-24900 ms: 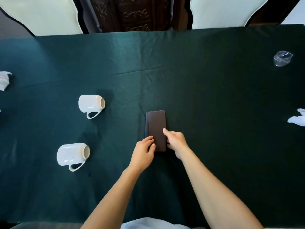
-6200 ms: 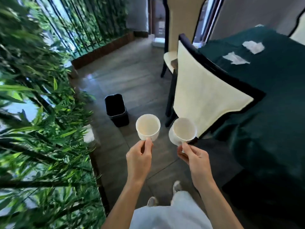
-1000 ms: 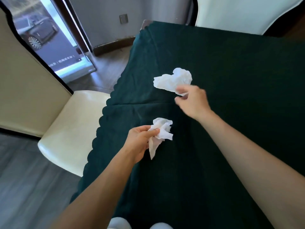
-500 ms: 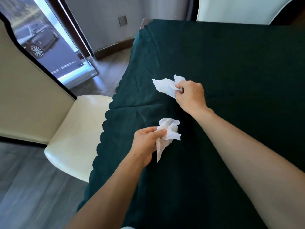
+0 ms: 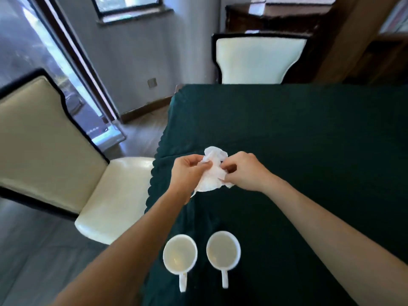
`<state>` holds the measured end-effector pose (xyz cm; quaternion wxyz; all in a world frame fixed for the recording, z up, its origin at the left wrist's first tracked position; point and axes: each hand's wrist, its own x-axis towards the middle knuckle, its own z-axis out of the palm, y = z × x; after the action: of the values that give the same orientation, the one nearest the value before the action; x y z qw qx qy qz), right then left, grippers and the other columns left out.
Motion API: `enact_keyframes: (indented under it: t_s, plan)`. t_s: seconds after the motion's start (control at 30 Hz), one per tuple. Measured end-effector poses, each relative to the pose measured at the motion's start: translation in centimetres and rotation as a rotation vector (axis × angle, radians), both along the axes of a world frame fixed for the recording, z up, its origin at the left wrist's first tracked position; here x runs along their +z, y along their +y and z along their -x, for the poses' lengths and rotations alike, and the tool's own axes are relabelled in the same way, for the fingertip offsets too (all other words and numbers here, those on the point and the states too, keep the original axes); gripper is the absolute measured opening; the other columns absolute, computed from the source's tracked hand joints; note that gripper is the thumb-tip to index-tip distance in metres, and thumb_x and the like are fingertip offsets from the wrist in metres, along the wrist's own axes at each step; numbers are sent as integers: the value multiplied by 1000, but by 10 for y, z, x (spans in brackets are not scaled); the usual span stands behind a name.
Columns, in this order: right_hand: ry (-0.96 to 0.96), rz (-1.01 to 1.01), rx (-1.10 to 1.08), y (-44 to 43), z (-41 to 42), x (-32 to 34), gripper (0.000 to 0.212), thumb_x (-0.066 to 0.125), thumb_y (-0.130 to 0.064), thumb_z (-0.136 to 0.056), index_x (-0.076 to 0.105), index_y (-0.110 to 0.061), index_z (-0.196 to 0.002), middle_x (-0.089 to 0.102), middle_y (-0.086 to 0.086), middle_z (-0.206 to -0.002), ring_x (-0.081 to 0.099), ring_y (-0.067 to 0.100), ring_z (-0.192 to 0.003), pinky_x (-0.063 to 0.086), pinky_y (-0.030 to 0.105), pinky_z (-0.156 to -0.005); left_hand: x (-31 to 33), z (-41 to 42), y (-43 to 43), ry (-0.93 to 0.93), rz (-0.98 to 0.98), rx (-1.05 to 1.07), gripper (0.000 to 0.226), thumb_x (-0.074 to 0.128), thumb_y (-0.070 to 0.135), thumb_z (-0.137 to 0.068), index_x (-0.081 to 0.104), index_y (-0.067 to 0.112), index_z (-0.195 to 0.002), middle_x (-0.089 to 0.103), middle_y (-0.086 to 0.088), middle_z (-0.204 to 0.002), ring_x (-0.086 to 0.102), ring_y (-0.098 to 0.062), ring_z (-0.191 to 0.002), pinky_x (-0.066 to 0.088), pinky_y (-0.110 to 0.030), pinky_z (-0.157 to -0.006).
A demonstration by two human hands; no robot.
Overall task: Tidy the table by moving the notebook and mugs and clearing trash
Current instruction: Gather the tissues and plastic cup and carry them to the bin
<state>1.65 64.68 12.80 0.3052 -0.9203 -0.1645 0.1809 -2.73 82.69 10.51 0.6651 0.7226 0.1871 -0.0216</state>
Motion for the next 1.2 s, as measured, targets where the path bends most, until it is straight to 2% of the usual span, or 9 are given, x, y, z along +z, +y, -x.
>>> enact_keyframes:
  t_s: [0.13,0.27,0.37,0.5,0.67,0.83,0.93,1.07,1.2]
  plan:
    - [-124,-196,-97,-35,89,67,6,76,-23,-83,80,-27,-81,74,0,-73,64,8,-66,53,24,-64,57,57,-31,-110,-52,-190,11,79,12,-86,86,19,-79,82,-13,-78,72,-21,-68,62,-40,-66]
    - [-221,-414,-332,-74,190,105,20,82,-22,-82,81,-32,-99,80,-15,-91,75,0,-88,58,18,-79,93,132,-72,-177,32,-368,34,66,0,-90,82,20,-68,74,0,-64,66,-12,-60,52,-28,-56]
    - [-293,-538,-510,-100,260,115,24,83,-25,-80,80,-31,-103,80,-14,-96,75,3,-91,62,23,-78,109,185,-104,-187,107,-509,23,52,-5,-83,74,-8,-87,67,-16,-78,56,-28,-72,44,-38,-67]
    - [-377,-617,-707,-135,338,118,31,83,-26,-82,78,-32,-112,78,-14,-107,73,1,-98,58,16,-75,127,245,-145,-153,285,-775,30,50,-6,-93,76,-6,-107,74,-35,-107,71,-34,-90,56,-41,-82]
    - [-413,-743,-897,-183,405,127,25,85,-22,-82,82,-32,-104,81,-16,-100,75,-2,-94,56,10,-72,144,293,-198,-63,514,-1046,33,50,17,-111,73,0,-127,75,-26,-125,73,-33,-112,57,-37,-96]
    - [-537,-829,-1064,-230,450,132,15,84,-15,-81,83,-27,-91,82,-5,-91,77,9,-86,62,24,-74,148,329,-263,-128,502,-1062,29,66,23,-104,75,2,-123,67,-40,-117,62,-37,-99,46,-50,-87]
    - [-571,-888,-1156,-268,471,131,10,84,-17,-82,82,-24,-90,81,-1,-90,77,14,-87,65,30,-77,146,343,-309,-208,473,-1042,20,67,18,-102,80,6,-112,75,-21,-98,66,-28,-86,50,-41,-76]
    - [-556,-977,-1251,-334,495,124,7,84,-18,-85,81,-23,-90,82,2,-91,77,14,-87,61,27,-74,141,353,-384,-255,460,-1033,19,67,14,-100,81,2,-106,67,-40,-100,60,-28,-81,45,-39,-68]
    - [-591,-1009,-1326,-414,513,120,9,84,-20,-82,81,-23,-90,81,-1,-85,77,14,-84,59,23,-72,139,360,-466,-202,538,-1048,17,70,9,-98,83,5,-109,79,-19,-98,71,-25,-86,56,-29,-68]
